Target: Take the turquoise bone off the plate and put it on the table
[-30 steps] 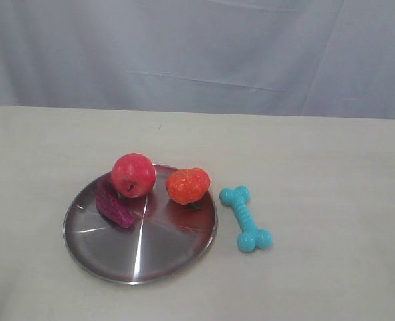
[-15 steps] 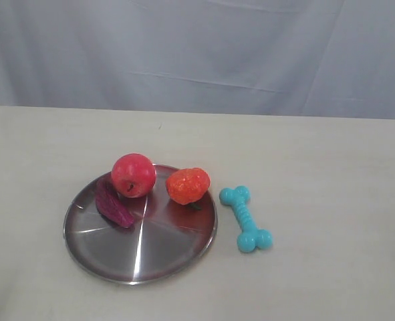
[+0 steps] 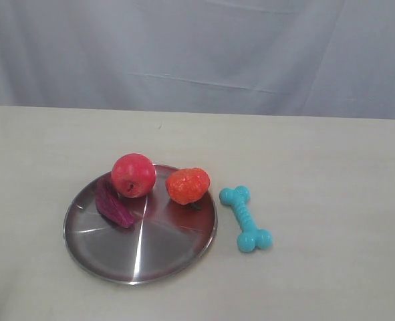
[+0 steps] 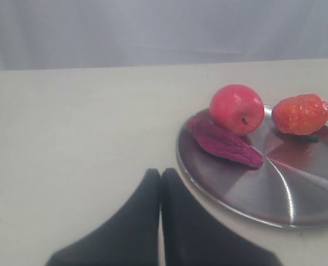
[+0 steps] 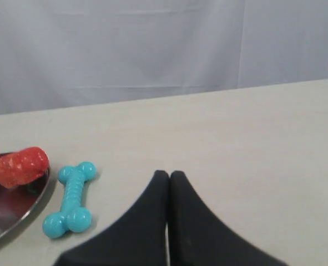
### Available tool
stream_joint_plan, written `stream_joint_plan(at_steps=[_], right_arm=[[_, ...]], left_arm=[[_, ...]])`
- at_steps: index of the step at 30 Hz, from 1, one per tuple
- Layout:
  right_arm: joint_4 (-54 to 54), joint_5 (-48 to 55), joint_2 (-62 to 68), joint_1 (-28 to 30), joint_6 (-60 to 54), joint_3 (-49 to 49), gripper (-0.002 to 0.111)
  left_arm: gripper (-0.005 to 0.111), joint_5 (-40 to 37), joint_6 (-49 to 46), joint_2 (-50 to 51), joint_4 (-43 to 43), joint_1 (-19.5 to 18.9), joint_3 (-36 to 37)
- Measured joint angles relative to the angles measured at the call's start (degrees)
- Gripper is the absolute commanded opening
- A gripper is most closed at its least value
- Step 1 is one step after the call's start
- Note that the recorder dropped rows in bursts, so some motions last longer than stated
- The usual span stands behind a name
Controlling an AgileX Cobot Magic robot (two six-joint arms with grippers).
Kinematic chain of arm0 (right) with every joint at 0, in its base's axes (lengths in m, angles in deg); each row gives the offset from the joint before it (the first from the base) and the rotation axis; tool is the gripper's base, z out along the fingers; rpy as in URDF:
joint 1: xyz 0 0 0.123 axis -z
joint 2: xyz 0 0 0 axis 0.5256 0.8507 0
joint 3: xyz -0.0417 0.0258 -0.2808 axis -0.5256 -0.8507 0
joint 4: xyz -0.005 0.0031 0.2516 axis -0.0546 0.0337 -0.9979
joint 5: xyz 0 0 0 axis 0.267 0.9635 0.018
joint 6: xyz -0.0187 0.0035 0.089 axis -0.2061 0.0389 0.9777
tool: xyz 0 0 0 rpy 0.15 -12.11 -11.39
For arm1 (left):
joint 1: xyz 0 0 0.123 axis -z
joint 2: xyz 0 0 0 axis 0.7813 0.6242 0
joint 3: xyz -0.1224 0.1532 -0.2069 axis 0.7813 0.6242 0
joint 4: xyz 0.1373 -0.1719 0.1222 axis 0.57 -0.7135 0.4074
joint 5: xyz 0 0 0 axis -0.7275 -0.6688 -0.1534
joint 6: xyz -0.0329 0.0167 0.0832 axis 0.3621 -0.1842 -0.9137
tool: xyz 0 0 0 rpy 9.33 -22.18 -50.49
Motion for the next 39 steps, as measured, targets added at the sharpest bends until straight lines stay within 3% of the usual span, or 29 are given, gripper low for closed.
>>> stream_joint_plan(at_steps=[6, 39], right_arm=[[0.0, 4.6, 0.0, 0.0, -0.9, 0.0, 0.000], [0.0, 4.8, 0.0, 0.0, -1.4, 0.0, 0.000]], left_arm=[[0.000, 0.0, 0.0, 0.0, 0.0, 0.0, 0.0], [0.000, 0.0, 0.0, 0.0, 0.0, 0.0, 0.0]])
